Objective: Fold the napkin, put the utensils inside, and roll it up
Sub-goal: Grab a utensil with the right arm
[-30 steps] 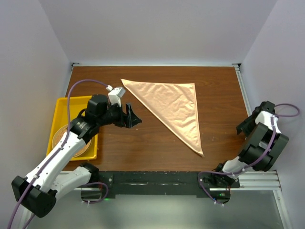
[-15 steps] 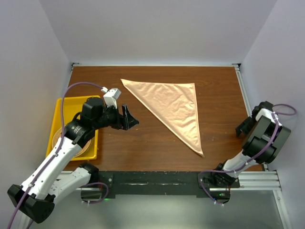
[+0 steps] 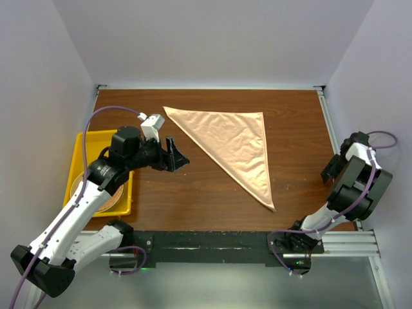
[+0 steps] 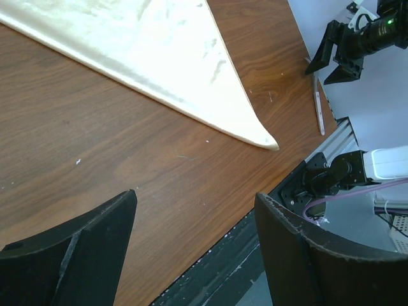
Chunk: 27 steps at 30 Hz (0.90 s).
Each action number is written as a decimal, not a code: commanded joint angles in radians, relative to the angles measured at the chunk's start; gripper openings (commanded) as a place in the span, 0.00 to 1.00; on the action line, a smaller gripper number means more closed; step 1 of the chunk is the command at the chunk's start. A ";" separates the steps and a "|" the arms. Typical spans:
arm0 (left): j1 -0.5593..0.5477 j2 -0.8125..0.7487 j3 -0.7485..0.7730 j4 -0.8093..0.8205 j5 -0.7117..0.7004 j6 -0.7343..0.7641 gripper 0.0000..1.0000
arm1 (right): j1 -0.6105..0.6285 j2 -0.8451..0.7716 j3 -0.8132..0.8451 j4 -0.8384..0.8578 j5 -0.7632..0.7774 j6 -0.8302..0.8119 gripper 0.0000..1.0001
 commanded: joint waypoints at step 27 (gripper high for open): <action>-0.013 -0.027 0.087 -0.112 -0.109 0.071 0.86 | 0.242 0.153 0.113 -0.043 -0.054 -0.099 0.00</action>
